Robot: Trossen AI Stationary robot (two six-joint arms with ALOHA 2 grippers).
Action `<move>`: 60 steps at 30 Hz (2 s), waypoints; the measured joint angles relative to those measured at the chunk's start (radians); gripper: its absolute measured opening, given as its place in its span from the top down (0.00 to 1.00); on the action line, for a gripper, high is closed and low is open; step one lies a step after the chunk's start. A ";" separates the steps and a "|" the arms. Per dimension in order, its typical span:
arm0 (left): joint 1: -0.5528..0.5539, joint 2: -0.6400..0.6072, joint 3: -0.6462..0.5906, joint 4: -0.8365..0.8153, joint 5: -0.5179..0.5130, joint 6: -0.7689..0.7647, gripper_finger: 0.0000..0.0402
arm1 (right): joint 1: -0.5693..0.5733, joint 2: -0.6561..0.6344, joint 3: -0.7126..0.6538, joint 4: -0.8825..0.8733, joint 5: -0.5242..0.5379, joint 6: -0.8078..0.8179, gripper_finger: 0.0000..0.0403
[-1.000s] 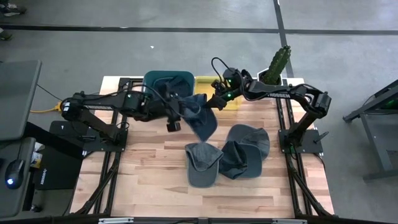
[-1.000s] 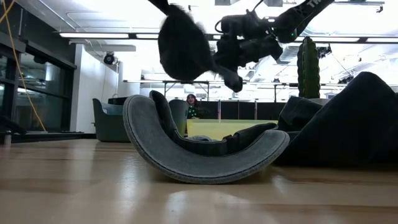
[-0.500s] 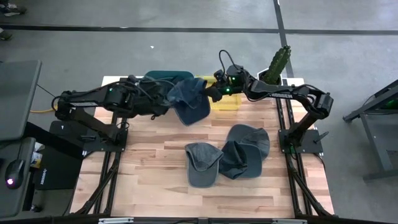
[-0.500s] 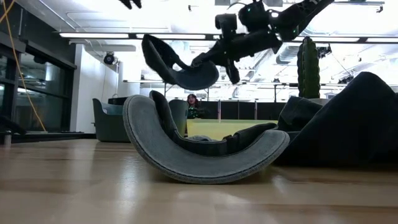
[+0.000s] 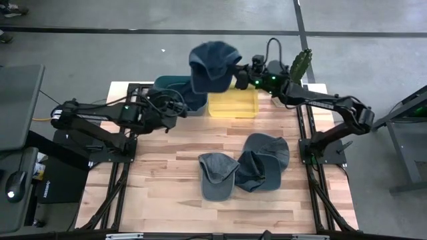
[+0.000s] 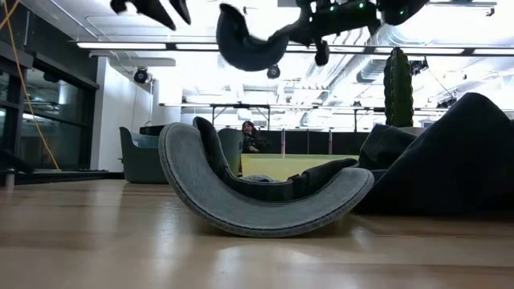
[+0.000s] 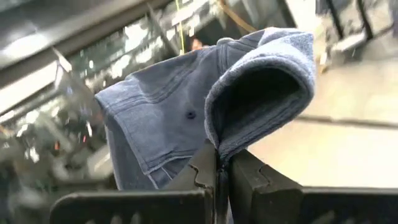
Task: Pick & Place hat
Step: Put the top blue cap into the blue bin
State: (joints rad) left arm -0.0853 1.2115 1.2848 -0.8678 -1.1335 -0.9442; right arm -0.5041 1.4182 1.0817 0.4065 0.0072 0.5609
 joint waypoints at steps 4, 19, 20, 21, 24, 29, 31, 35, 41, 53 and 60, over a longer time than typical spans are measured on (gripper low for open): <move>0.000 -0.006 -0.079 0.332 -0.011 0.103 0.62 | 0.000 -0.035 0.000 0.049 0.034 -0.019 0.98; 0.023 0.035 -0.379 1.755 0.396 0.869 0.62 | -0.001 -0.174 0.000 0.176 0.038 0.011 0.98; 0.036 0.051 -0.392 1.814 0.446 0.868 0.62 | -0.001 -0.180 0.000 0.182 0.034 0.021 0.98; 0.052 0.069 -0.402 1.860 0.492 0.863 0.62 | -0.001 -0.184 0.000 0.193 0.027 0.035 0.98; 0.098 0.137 -0.416 1.985 0.615 0.867 0.62 | 0.000 -0.185 0.013 0.205 -0.010 0.080 0.98; 0.151 0.263 -0.386 2.185 0.741 0.865 0.62 | 0.007 -0.184 0.047 0.203 -0.042 0.095 0.98; 0.159 0.308 -0.361 2.232 0.746 0.869 0.62 | 0.008 -0.184 0.060 0.201 -0.047 0.097 0.98; 0.160 0.355 -0.333 2.263 0.757 0.887 0.62 | 0.008 -0.184 0.089 0.147 -0.050 0.096 0.98; 0.159 0.381 -0.277 2.253 0.761 0.953 0.62 | 0.008 -0.184 0.094 0.115 -0.066 0.106 0.98; 0.157 0.388 -0.255 2.165 0.713 1.046 0.62 | 0.002 -0.184 0.095 0.091 -0.081 0.114 0.98; 0.157 0.387 -0.255 2.134 0.682 1.046 0.62 | -0.037 -0.211 0.095 0.083 -0.095 0.113 0.98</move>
State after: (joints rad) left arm 0.0719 1.5982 1.0298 1.2660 -0.4512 0.1017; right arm -0.5407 1.2071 1.1770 0.4892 -0.0880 0.6735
